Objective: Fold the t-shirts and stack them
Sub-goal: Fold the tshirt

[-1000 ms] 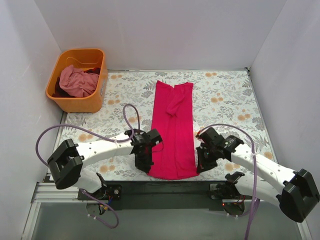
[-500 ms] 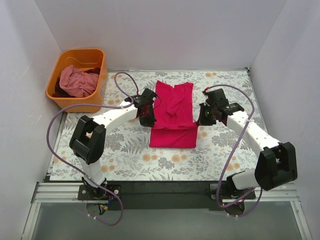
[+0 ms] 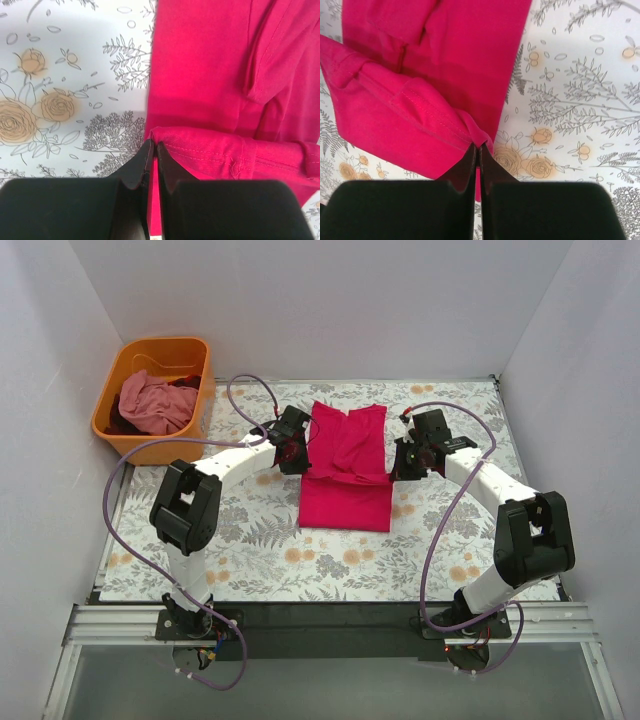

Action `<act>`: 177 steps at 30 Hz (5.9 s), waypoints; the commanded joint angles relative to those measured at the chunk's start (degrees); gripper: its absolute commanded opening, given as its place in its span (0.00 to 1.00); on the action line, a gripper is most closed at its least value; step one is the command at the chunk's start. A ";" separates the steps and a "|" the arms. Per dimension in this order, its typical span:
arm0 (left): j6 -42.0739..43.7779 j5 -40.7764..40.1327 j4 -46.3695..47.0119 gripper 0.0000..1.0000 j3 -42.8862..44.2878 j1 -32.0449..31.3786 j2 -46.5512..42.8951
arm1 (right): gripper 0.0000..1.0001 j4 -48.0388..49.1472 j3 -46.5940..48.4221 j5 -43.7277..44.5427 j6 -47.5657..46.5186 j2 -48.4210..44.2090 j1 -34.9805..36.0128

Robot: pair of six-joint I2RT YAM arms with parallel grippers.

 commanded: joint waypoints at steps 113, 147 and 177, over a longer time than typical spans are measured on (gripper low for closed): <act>-16.14 9.47 -0.22 0.21 -29.77 -11.03 -19.23 | 0.19 40.40 3.58 -1.55 0.49 21.11 11.01; -23.61 10.95 5.92 0.17 -39.87 -8.58 -28.90 | 0.25 42.68 -37.53 -38.38 19.82 -9.11 1.62; -20.90 6.92 -5.49 0.67 -35.06 -5.31 -33.30 | 0.57 -3.63 -26.55 2.48 9.53 -24.85 7.65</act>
